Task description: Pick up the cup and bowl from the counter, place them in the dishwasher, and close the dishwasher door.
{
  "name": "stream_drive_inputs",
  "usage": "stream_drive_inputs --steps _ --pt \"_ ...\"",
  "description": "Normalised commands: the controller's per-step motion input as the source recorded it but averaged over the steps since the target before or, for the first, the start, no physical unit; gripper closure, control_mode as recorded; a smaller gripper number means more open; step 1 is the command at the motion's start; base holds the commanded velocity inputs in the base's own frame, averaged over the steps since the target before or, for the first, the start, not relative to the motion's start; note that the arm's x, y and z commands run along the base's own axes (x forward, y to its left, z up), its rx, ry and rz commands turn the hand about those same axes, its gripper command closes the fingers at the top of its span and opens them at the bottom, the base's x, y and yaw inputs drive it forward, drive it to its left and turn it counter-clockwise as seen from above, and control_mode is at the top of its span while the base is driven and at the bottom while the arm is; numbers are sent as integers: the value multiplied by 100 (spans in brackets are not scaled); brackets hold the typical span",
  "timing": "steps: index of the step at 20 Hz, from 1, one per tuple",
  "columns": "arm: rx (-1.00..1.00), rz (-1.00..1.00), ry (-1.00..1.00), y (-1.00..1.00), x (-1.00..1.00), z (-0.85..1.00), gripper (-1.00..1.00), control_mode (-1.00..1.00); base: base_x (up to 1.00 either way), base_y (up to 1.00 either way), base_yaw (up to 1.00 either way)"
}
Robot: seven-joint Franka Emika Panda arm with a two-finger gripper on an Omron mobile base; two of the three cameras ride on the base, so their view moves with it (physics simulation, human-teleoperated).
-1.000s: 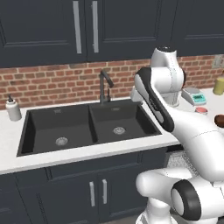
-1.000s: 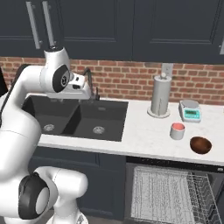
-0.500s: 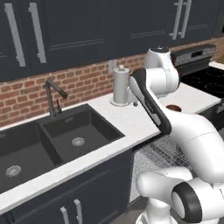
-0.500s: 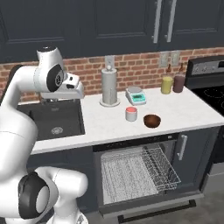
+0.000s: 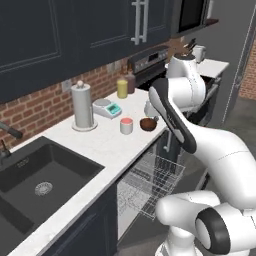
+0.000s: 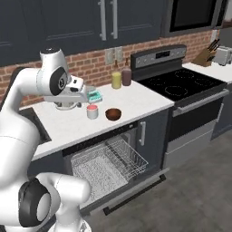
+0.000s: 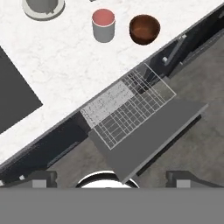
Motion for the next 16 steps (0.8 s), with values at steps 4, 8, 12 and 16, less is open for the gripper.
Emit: stream_drive_inputs --steps 4,8,12,16 --pt "0 0 0 0 0 0 -100 100 0 43 -47" --pt "0 0 0 0 0 0 -100 100 0 52 -36" --pt "0 0 0 0 0 0 -100 100 0 50 -22" --pt "0 0 0 0 0 0 -100 100 0 49 -12"
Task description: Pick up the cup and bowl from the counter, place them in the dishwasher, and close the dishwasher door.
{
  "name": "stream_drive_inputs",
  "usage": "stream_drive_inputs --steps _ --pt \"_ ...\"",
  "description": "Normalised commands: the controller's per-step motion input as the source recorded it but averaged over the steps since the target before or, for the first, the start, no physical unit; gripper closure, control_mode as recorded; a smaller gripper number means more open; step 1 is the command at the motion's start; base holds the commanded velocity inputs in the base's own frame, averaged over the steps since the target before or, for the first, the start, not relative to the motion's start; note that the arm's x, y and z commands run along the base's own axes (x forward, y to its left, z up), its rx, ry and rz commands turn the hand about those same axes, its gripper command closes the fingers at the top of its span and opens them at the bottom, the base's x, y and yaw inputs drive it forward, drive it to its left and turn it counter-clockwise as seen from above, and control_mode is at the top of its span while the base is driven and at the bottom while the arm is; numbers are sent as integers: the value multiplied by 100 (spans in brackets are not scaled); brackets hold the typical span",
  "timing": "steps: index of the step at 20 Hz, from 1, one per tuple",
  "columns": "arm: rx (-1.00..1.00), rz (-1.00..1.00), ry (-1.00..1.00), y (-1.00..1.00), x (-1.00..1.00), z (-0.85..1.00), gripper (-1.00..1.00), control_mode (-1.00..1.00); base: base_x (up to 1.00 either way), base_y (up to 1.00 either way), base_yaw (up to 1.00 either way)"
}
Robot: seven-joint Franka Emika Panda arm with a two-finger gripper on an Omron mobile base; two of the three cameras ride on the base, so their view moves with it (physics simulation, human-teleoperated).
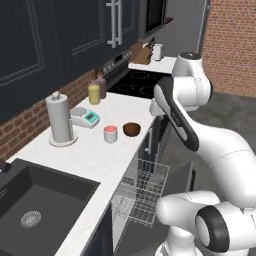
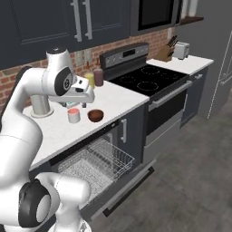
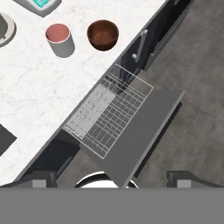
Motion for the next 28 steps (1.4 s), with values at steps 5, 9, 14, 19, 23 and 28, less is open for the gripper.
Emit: stream_drive_inputs --steps 5,9,14,19,23,28 --pt "0 0 0 0 0 0 -100 100 0 48 -7" --pt "0 0 0 0 0 0 -100 100 -6 36 -3" --pt "0 0 0 0 0 0 -100 100 -18 26 -2" --pt "0 -5 0 0 0 0 -100 -100 -1 2 -2" --pt "2 -15 0 -17 0 -4 -100 -100 0 0 0" --pt "5 -20 0 -10 18 -8 -100 -100 0 0 0"
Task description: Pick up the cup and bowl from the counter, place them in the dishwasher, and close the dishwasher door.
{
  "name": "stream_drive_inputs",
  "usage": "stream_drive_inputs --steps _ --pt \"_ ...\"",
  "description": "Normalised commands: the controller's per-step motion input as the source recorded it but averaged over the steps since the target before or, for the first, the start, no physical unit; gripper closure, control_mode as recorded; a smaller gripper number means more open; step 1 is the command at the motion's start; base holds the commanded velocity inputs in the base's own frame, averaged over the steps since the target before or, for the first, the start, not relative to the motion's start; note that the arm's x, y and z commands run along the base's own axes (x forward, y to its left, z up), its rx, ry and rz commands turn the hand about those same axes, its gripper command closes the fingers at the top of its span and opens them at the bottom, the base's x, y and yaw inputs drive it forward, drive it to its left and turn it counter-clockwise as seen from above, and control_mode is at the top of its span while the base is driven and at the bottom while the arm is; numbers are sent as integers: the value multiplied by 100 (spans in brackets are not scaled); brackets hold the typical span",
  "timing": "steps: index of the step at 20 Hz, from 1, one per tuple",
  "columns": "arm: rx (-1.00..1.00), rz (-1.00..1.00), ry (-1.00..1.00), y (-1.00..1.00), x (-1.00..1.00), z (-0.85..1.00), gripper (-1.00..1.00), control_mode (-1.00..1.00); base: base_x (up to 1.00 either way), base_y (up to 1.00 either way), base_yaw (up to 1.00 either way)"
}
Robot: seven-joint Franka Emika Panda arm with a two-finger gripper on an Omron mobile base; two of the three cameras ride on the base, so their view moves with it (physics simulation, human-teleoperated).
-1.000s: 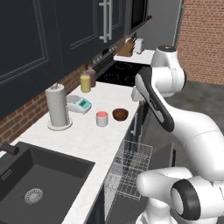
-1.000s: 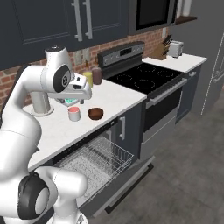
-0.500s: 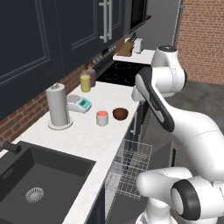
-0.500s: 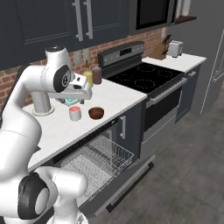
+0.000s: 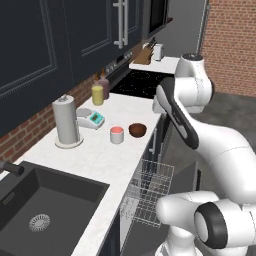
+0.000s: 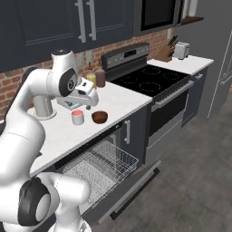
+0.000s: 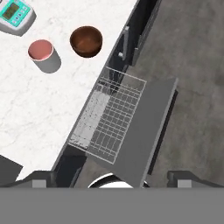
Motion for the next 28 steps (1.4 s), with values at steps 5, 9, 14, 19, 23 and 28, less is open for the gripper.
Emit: stream_drive_inputs --steps 5,9,14,19,23,28 --pt "21 -18 0 -1 31 -7 -100 -100 0 0 0" --pt "28 -13 0 -12 35 -26 -100 -100 0 0 0" --pt "18 -8 0 -2 51 -47 -100 -100 0 0 0" --pt "6 -9 -5 0 51 -57 -100 -100 0 0 0" --pt "0 -7 -3 0 59 -49 -100 -100 0 0 0" --pt "0 -5 0 1 62 -47 -100 -100 0 0 0"
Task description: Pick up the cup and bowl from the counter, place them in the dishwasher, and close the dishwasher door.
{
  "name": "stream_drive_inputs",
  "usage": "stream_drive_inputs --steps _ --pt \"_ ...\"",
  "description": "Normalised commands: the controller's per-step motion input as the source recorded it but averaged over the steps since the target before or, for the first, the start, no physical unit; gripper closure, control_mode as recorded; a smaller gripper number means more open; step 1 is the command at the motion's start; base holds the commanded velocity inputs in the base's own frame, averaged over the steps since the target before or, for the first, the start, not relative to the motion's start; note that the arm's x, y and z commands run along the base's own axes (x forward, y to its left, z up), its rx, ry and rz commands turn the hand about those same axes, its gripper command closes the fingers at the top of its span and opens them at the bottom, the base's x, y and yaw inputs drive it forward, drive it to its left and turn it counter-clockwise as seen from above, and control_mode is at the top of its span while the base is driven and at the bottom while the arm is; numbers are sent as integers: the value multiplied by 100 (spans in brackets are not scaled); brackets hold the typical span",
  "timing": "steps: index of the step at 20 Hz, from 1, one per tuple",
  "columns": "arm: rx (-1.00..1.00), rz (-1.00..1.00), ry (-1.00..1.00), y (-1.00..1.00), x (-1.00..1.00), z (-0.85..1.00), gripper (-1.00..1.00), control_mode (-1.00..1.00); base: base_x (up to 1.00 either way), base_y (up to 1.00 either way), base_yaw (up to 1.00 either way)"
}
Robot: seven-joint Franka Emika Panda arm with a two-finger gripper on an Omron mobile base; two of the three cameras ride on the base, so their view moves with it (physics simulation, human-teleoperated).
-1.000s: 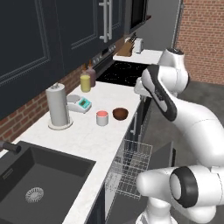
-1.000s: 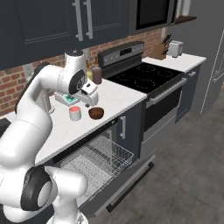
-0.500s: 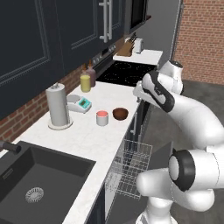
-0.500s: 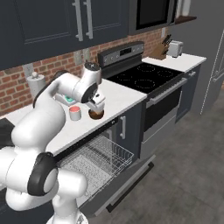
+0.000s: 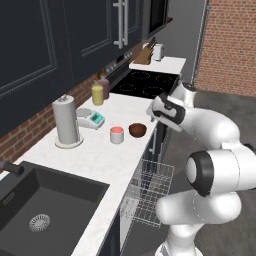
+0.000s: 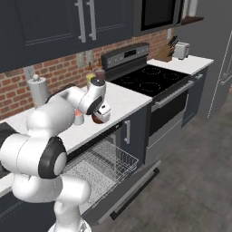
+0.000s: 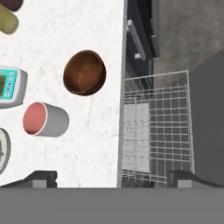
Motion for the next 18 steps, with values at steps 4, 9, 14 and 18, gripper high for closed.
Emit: stream_drive_inputs --steps 4,9,14,18 --pt "0 -4 0 9 57 -45 -100 -100 0 0 0" --pt "0 -5 3 10 57 -38 -100 -100 0 0 0" --pt "0 -5 5 2 55 -27 -100 -100 0 0 0" --pt "0 -4 5 0 48 -28 -100 -100 0 0 0"
